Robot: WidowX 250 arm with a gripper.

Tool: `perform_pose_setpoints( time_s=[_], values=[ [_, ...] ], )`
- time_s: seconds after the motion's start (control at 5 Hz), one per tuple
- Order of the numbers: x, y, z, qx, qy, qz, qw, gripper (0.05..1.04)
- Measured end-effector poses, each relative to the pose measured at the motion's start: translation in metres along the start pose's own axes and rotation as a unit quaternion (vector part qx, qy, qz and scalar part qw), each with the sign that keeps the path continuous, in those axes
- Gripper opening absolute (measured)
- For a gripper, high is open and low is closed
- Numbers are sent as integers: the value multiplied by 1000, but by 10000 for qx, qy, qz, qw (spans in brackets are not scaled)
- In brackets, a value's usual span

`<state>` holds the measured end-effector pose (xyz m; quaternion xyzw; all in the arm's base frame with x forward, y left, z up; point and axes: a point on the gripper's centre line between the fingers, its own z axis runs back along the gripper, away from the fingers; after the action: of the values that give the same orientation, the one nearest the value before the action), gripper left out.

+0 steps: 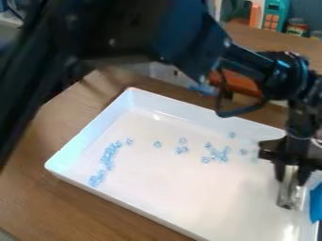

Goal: Sweep into pile

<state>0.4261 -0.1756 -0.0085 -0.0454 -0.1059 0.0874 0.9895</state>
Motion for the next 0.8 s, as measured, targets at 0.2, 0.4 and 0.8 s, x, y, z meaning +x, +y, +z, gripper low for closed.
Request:
perform_pose_setpoints(
  time_s=[0.2, 0.4, 0.8],
  values=[
    [4, 37, 6, 46, 120, 313, 9994, 380],
    [6, 65, 15, -14, 220, 574, 9981, 380],
    [15, 115, 24, -134, 473, 1036, 9934, 380]
  ],
)
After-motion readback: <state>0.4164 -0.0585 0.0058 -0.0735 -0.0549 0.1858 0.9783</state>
